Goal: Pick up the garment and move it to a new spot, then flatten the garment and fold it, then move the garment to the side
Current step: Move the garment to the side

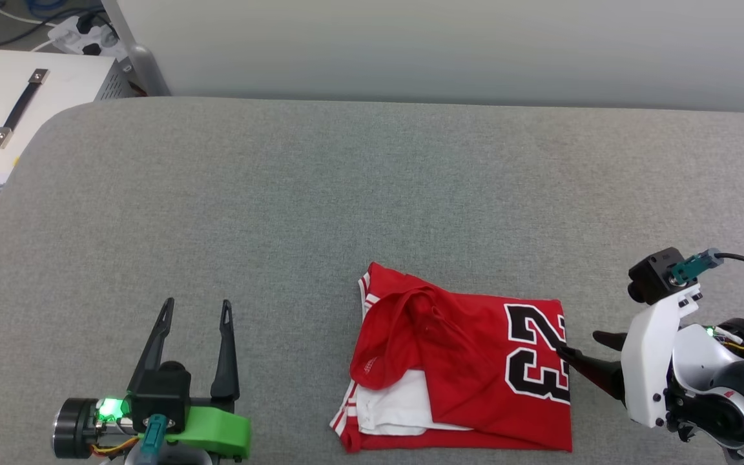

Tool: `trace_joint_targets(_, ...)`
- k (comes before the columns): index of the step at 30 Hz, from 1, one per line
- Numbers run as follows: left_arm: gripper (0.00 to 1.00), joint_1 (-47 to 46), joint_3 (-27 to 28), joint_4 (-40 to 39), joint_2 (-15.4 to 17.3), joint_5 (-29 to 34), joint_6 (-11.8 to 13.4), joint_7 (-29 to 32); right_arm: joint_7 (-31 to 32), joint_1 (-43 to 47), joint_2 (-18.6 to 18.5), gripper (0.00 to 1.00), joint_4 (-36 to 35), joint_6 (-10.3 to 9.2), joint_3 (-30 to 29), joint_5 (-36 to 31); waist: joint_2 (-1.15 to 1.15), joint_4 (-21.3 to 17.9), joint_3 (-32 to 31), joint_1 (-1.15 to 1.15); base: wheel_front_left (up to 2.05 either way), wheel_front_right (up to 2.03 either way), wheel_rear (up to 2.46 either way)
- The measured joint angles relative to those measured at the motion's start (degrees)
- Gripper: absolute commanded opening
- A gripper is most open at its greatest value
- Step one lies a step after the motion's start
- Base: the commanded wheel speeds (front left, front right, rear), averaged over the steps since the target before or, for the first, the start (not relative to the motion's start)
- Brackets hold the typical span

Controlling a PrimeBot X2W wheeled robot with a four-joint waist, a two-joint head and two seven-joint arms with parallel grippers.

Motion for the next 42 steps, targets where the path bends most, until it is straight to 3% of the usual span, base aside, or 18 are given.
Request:
trace_joint_targets(9,1.0,-2.4,-0.5,-0.2,-0.4,0.0,-0.3,0.0,0.4,-2.3,1.0,1.0,8.2,0.0,4.2,1.6,0.0,1.3,3.6,0.0,0.0,0.0,0.0)
trace_joint_targets(23,1.0,-3.9,-0.6,0.1,-0.6,0.0,-0.5,0.0,-7.3,-5.5,2.6,1.0,16.5,-0.01,12.7,4.0,0.0,2.7,6.5,0.0,0.0,0.0,0.0)
trace_joint_targets(24,1.0,-4.0,-0.6,0.1,-0.7,0.0,-0.5,0.0,-8.2,-5.7,2.4,0.38,16.5,-0.01,13.2,4.1,0.0,2.7,6.4,0.0,0.0,0.0,0.0)
trace_joint_targets(25,1.0,-4.0,-0.5,0.2,-0.7,0.0,-0.5,0.0,-9.2,-5.9,2.2,0.0,16.6,-0.01,13.4,4.3,0.0,2.6,6.4,0.0,0.0,0.0,0.0)
trace_joint_targets(32,1.0,-4.0,-0.1,0.5,-0.7,0.0,-0.3,0.0,-14.5,-8.6,0.7,0.0,16.2,-0.01,15.8,4.8,0.0,1.3,5.5,0.0,0.0,0.0,0.0)
trace_joint_targets(42,1.0,-3.1,0.7,-0.1,-0.7,0.0,0.2,0.0,-18.5,-14.7,-6.2,0.0,11.8,-0.01,17.7,0.6,0.0,-3.9,4.1,0.0,0.0,0.0,0.0)
